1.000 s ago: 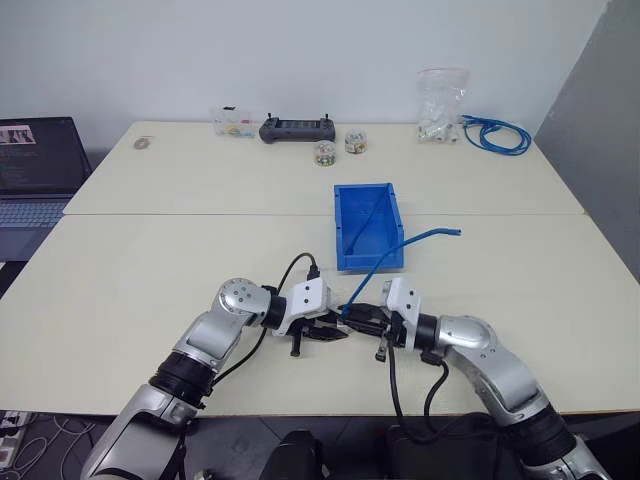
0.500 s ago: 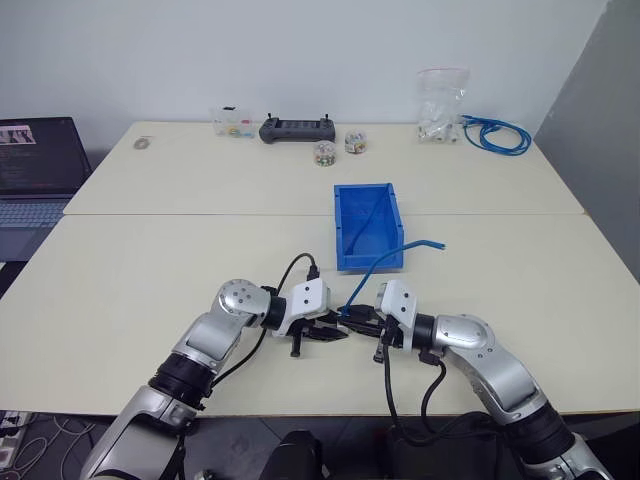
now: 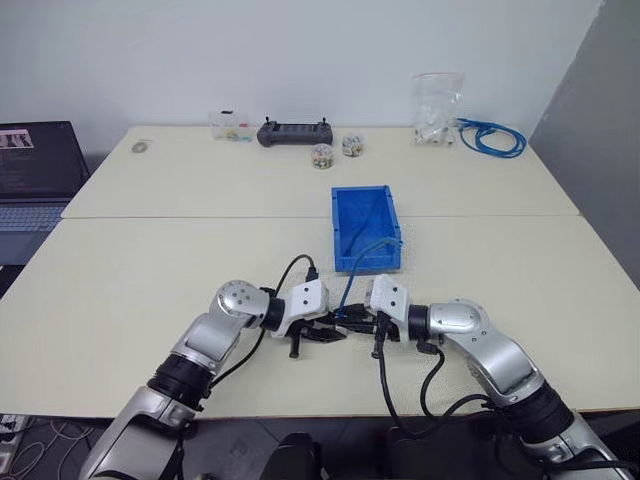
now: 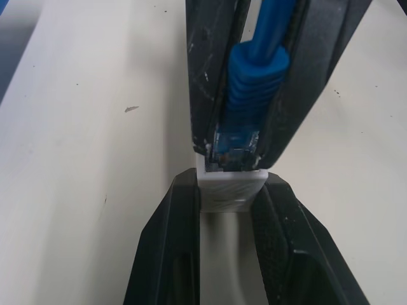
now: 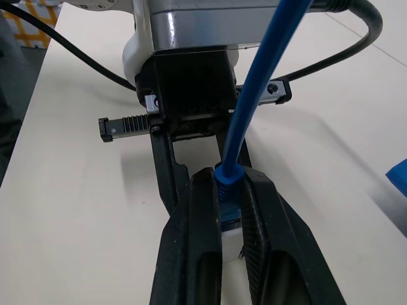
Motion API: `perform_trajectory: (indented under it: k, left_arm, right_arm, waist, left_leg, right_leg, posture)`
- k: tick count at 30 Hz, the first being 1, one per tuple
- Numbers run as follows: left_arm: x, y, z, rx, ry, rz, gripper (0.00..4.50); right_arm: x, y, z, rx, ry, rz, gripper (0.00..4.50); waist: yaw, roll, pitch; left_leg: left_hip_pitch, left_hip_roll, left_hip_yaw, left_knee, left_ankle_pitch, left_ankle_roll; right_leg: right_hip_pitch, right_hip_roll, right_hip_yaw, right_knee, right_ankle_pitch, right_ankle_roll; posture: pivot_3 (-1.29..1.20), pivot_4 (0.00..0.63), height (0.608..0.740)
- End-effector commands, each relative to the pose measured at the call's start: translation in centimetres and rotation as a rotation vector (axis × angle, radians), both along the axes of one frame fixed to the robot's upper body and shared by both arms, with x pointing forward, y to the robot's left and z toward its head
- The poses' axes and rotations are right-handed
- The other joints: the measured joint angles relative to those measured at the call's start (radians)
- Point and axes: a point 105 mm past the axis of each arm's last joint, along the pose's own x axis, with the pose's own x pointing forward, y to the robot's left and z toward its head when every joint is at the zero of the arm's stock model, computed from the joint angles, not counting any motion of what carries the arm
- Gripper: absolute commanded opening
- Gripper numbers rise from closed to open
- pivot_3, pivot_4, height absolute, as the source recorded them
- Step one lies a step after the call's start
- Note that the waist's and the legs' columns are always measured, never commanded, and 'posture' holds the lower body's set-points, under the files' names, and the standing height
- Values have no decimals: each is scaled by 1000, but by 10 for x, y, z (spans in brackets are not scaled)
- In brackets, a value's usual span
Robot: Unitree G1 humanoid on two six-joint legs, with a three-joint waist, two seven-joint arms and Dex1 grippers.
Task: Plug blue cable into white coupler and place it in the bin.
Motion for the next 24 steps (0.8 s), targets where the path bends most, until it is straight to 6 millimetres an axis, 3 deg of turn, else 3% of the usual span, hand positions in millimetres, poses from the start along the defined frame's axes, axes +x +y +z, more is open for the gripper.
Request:
perform_trajectory:
  k: [1,7,13,15,24]
  left_arm:
    - [-7,8,-18,63,54,18,781]
    - [-7,9,-18,63,53,21,781]
    - [-3,10,-18,58,31,53,781]
    - [-2,10,-14,23,52,84,1507]
    - [-4,35,13,-95,37,204,3243]
  right_arm:
    - [-9,-12,-50,-170,177,-33,148]
    - [-10,-16,-55,-180,188,-47,145]
    - [-3,-9,-32,-76,135,-69,144]
    - [-1,-8,-24,-48,108,-80,144]
    - [2,-11,5,60,52,-115,144]
  waist:
    - [0,0,-2]
    - [-1,0,-7]
    - [-1,2,-10]
    - [-1,2,-10]
    - [-3,3,-5]
  left_leg:
    - [0,0,0,0,0,0]
    - [1,0,0,-1,0,0]
    - [1,0,0,-1,0,0]
    - [0,0,0,-1,0,0]
    - [-1,1,0,-3,0,0]
  right_leg:
    - [0,0,0,0,0,0]
    - [0,0,0,-1,0,0]
    - [0,0,0,-1,0,0]
    - [0,0,0,-1,0,0]
    - [-2,0,0,-1,0,0]
  posture:
    - [0,150,740]
    - [0,150,740]
    - [0,150,740]
    - [0,150,740]
    - [0,150,740]
